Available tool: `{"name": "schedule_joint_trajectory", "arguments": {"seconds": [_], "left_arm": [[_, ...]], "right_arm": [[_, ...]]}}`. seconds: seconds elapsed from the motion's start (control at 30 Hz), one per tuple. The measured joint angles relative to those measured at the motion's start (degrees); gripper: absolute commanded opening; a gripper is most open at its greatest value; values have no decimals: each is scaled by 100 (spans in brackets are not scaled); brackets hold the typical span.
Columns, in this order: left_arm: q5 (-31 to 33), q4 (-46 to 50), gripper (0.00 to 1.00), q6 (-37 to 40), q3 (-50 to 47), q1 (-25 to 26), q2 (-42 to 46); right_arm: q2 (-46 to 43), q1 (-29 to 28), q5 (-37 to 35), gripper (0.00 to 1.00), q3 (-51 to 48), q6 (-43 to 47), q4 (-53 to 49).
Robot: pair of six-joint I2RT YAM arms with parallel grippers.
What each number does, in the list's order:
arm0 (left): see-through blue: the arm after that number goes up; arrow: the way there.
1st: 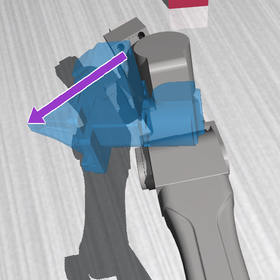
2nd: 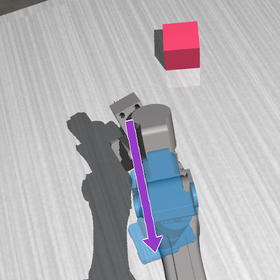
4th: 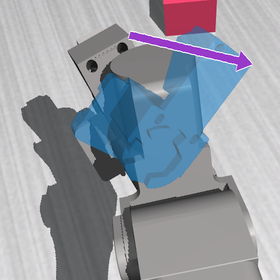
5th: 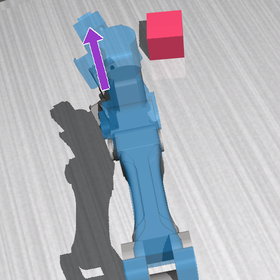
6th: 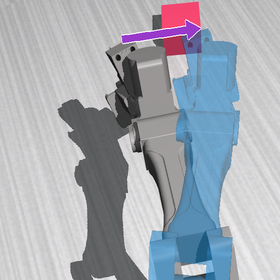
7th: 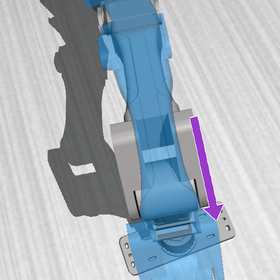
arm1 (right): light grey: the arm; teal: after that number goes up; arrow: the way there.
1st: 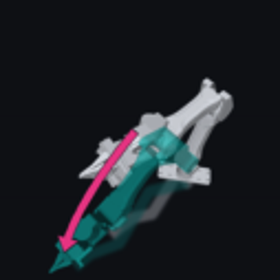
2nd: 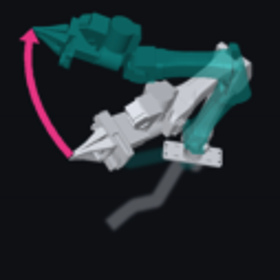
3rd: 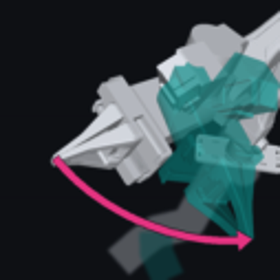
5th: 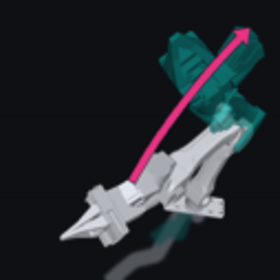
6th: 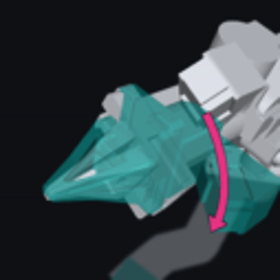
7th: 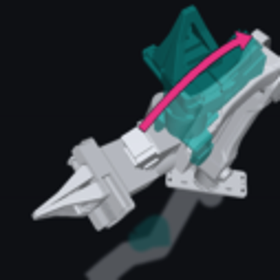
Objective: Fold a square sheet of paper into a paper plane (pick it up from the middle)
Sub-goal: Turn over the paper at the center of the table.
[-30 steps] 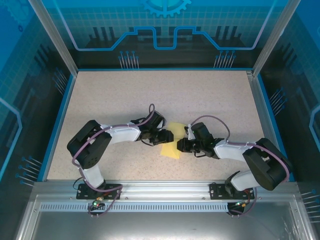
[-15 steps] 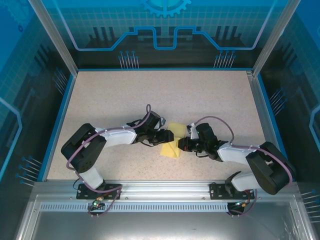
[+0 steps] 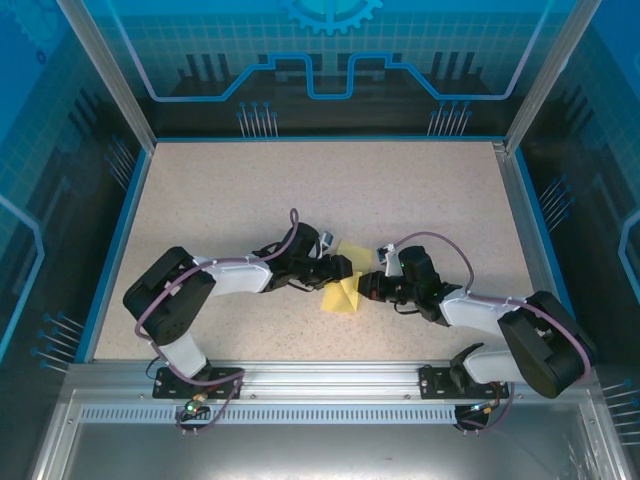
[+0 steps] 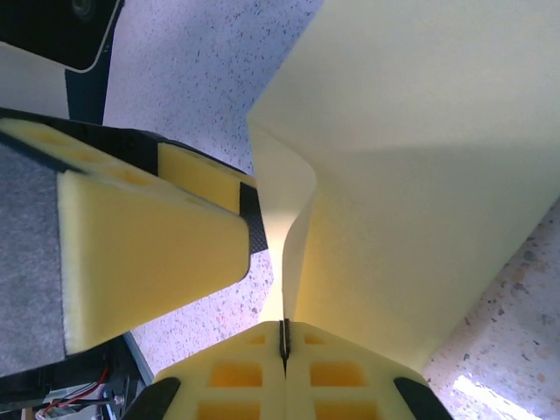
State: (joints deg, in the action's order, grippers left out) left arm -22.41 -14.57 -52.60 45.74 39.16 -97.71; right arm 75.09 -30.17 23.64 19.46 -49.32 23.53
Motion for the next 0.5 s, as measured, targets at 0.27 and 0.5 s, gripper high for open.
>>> {"name": "schedule_joint_trajectory", "arguments": {"seconds": [0.27, 0.5], "left_arm": [[-42, -295, 46, -151, -17, 0, -254], [-59, -372, 27, -144, -17, 0, -254]], "right_arm": [[-57, 39, 63, 3, -31, -22, 66], [-57, 61, 66, 12, -76, -28, 59]]}}
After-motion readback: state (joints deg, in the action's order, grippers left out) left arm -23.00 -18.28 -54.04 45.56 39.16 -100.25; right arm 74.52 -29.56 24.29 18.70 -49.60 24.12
